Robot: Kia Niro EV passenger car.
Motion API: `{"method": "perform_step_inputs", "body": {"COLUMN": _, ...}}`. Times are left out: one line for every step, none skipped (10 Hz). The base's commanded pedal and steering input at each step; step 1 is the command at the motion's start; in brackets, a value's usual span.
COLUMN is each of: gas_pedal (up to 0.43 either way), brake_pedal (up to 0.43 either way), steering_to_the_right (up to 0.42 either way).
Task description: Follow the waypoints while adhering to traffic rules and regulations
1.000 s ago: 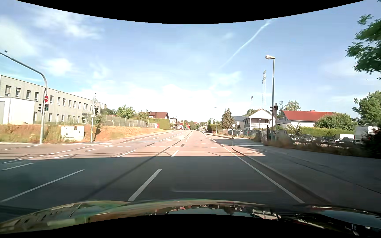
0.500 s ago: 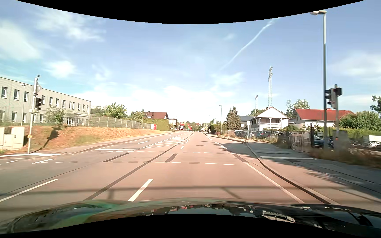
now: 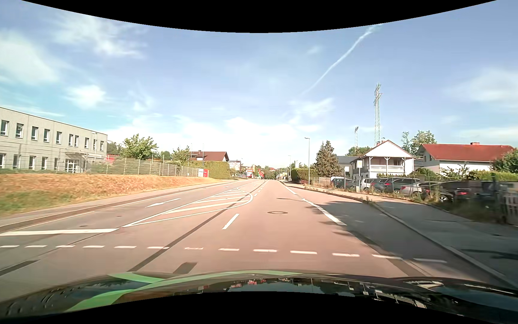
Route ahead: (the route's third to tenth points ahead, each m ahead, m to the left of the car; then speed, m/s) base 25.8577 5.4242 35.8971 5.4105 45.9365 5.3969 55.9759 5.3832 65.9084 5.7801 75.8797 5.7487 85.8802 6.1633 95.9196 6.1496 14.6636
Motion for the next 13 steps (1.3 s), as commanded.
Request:
{"method": "perform_step_inputs", "body": {"gas_pedal": 0.169, "brake_pedal": 0.000, "steering_to_the_right": -0.007}}
{"method": "perform_step_inputs", "body": {"gas_pedal": 0.220, "brake_pedal": 0.000, "steering_to_the_right": -0.005}}
{"method": "perform_step_inputs", "body": {"gas_pedal": 0.228, "brake_pedal": 0.000, "steering_to_the_right": -0.004}}
{"method": "perform_step_inputs", "body": {"gas_pedal": 0.228, "brake_pedal": 0.000, "steering_to_the_right": -0.003}}
{"method": "perform_step_inputs", "body": {"gas_pedal": 0.228, "brake_pedal": 0.000, "steering_to_the_right": -0.003}}
{"method": "perform_step_inputs", "body": {"gas_pedal": 0.228, "brake_pedal": 0.000, "steering_to_the_right": -0.003}}
{"method": "perform_step_inputs", "body": {"gas_pedal": 0.220, "brake_pedal": 0.000, "steering_to_the_right": -0.003}}
{"method": "perform_step_inputs", "body": {"gas_pedal": 0.220, "brake_pedal": 0.000, "steering_to_the_right": -0.003}}
{"method": "perform_step_inputs", "body": {"gas_pedal": 0.209, "brake_pedal": 0.000, "steering_to_the_right": -0.003}}
{"method": "perform_step_inputs", "body": {"gas_pedal": 0.209, "brake_pedal": 0.000, "steering_to_the_right": -0.003}}
{"method": "perform_step_inputs", "body": {"gas_pedal": 0.209, "brake_pedal": 0.000, "steering_to_the_right": -0.003}}
{"method": "perform_step_inputs", "body": {"gas_pedal": 0.209, "brake_pedal": 0.000, "steering_to_the_right": -0.003}}
{"method": "perform_step_inputs", "body": {"gas_pedal": 0.209, "brake_pedal": 0.000, "steering_to_the_right": -0.003}}
